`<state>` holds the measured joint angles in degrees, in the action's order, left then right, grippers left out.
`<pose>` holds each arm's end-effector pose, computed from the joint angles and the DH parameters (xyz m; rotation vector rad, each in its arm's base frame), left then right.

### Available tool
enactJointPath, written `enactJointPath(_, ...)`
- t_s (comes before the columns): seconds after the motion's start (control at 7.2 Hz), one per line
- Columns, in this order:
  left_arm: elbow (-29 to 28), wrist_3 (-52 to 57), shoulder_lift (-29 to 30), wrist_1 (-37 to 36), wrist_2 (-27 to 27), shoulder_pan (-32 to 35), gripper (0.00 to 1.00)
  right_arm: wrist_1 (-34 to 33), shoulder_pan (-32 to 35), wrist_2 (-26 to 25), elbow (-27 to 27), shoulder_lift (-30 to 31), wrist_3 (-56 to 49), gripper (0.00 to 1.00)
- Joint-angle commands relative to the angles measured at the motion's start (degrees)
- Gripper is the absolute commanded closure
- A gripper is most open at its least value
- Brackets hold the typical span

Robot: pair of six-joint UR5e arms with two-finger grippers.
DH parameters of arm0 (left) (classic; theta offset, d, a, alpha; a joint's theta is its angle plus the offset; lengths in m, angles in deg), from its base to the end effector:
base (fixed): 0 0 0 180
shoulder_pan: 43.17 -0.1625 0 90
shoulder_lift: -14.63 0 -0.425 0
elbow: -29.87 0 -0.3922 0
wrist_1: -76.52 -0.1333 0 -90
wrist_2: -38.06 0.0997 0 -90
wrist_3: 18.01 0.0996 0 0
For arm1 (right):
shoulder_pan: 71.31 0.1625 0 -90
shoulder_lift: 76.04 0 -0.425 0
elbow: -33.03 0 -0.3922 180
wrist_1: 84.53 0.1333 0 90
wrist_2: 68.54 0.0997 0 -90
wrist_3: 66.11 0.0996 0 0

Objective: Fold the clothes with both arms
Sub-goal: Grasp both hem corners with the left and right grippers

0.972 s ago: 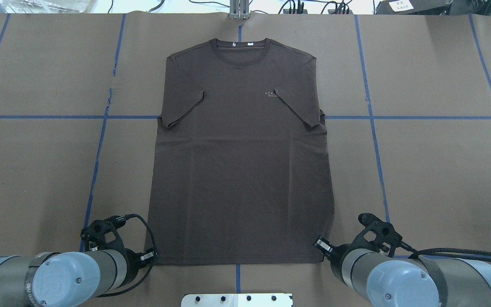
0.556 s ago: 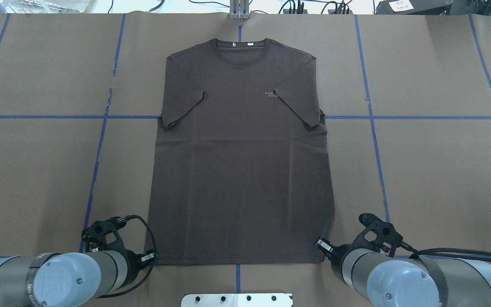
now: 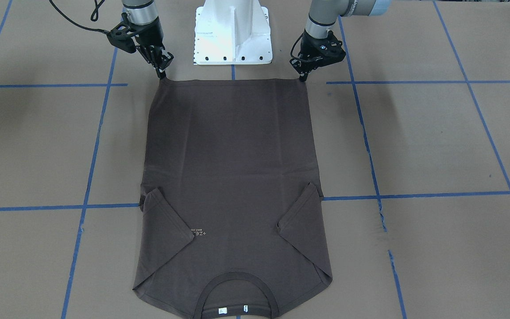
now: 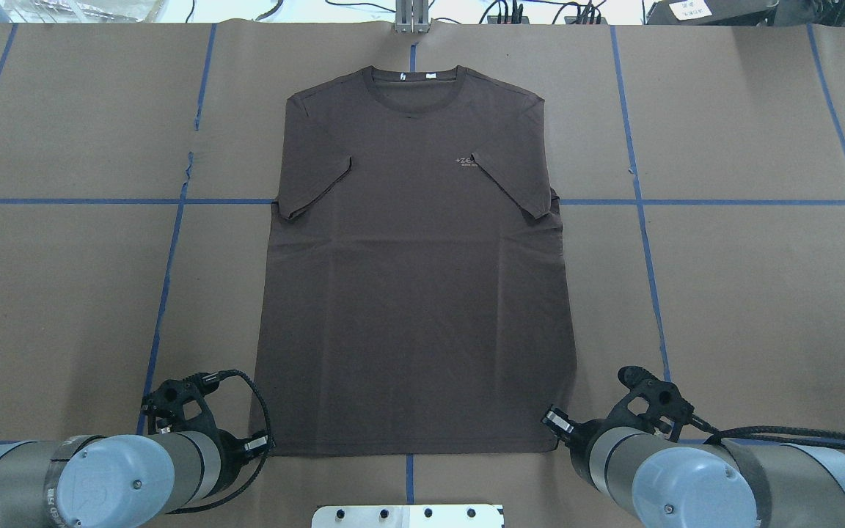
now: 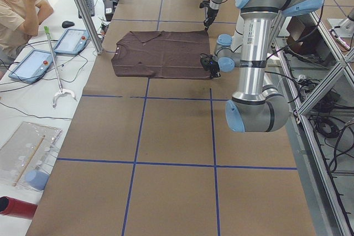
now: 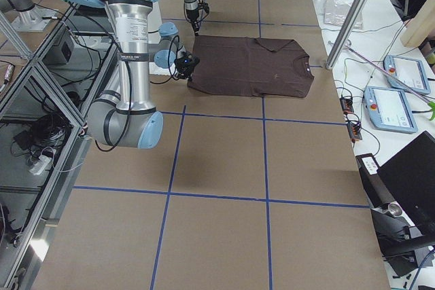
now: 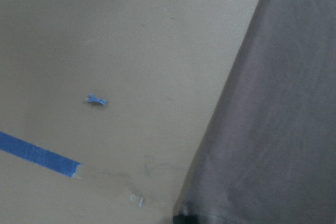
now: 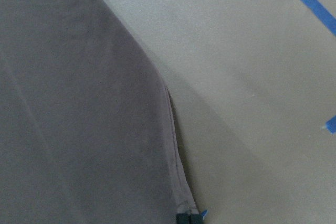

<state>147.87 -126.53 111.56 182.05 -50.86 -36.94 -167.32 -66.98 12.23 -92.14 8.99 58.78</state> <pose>0.4954 -0.1901 0.3463 -0.0773 0.8843 -0.4118 -0.4639 -0.1848 0.3263 -0.0725 -0.8545 0.7097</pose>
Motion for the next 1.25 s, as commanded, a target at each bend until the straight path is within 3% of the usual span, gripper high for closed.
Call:
enactJointPath(0.0, 2.9, 0.2, 0.5, -0.2, -3.6, 0.1, 1.00, 0.0, 0.2, 0.1, -0.3, 0.1, 0.0, 1.00)
enactJointPath(0.28, 8.1, -0.6, 0.2, -2.8, -3.5, 0.5, 1.00, -0.1, 1.0, 0.3, -3.0, 1.8, 0.1, 1.00)
enactJointPath(0.56, 13.8, -0.8, -0.1, -5.9, -3.6, -0.7, 1.00, -0.1, -1.7, 1.3, -9.3, 7.1, 0.2, 1.00)
enactJointPath(0.97, 14.8, -3.4, 0.7, -9.1, -5.1, -0.1, 1.00, -0.2, 0.0, 1.2, -12.9, 6.5, -0.3, 1.00)
enactJointPath(1.11, 14.5, 1.1, 2.8, -9.1, -5.1, 5.2, 1.00, -0.2, 4.0, 1.7, -11.5, 6.0, -3.0, 1.00)
